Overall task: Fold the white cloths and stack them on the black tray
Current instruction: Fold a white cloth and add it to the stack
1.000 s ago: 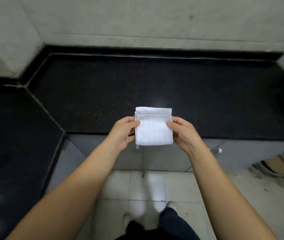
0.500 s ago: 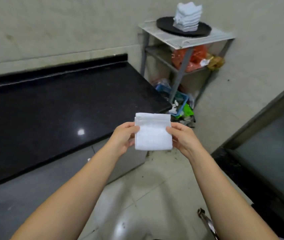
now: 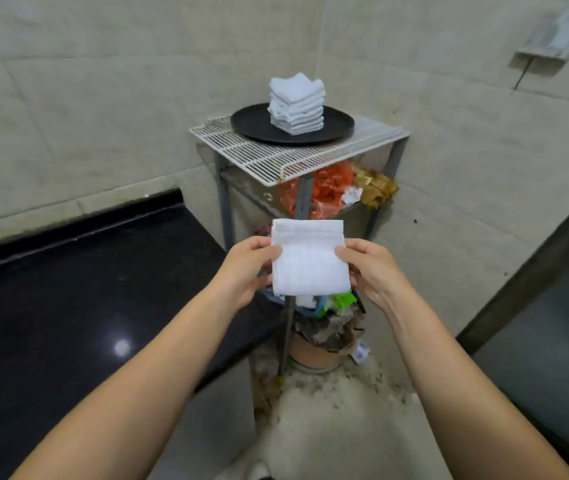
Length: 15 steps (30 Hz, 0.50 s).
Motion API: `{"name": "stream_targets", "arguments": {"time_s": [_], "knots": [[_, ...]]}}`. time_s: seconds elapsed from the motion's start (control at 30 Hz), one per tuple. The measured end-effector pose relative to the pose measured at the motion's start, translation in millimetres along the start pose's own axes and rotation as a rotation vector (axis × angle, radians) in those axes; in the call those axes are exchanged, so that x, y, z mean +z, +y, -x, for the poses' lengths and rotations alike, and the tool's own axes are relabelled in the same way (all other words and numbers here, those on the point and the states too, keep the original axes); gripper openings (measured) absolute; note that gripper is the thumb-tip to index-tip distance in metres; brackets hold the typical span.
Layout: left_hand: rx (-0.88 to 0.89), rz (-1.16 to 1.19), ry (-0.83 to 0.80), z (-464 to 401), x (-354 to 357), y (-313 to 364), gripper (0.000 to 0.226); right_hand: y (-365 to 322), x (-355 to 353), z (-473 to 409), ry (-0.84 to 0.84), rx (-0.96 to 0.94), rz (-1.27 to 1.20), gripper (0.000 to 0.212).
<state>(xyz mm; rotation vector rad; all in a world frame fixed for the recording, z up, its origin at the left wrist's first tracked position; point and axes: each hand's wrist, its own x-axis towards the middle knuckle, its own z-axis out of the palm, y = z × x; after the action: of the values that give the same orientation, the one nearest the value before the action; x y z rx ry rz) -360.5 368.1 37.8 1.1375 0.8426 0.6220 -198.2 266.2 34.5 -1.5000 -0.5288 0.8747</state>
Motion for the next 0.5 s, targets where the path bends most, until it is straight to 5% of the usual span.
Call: {"name": "stream_targets", "arguments": {"time_s": [0.27,0.5], "knots": [[0.195,-0.066,-0.043,-131.5,48.0,115.5,0.013,-113.5,-10.0,-144.5,-0.021,-0.144,0.025,0.008],[0.341,-0.059,0.118,-262.9,79.8,204.7,0.009,-220.6,-2.3,-305.6,-0.200,-0.310,0.172,0.011]]}}
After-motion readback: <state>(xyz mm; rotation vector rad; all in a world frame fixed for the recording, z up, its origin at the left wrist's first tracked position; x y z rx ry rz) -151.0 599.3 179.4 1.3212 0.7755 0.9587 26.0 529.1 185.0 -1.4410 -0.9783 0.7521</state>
